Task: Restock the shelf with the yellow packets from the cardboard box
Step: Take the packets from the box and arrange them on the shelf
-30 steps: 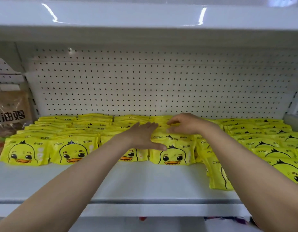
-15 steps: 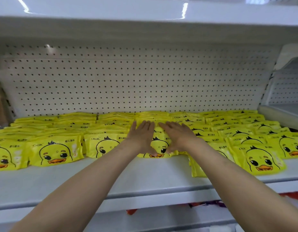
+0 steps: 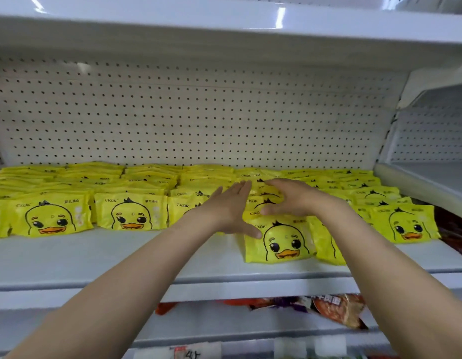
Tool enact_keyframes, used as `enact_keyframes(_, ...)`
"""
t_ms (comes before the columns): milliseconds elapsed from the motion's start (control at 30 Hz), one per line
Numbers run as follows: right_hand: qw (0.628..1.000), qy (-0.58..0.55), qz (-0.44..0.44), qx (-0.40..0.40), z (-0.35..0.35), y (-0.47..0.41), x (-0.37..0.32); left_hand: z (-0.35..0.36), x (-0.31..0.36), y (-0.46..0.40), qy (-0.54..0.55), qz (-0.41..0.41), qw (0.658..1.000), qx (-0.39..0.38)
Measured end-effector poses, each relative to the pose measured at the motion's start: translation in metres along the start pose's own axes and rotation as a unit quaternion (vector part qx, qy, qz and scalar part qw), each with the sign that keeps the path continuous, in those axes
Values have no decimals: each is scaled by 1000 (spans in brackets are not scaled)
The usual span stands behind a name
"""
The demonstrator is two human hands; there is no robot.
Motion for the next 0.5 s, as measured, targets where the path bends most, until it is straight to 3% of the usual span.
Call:
enact_keyframes(267,994,64,-9,-86,23,29,55,21,55,-21,-41,-43,992,-114)
enact_keyframes(500,986,122,-74,-85,45,20,59,35,56,-25,-66,-104,986,-116)
Point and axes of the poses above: each hand's wrist, its own y-axis away from the middle knuckle, its own z-axis out of the palm, x = y × z, the point moved 4 cm from there along -y, towards the middle knuckle, and after that the axes turned 10 degrees about -x, right-handed, at the moved point
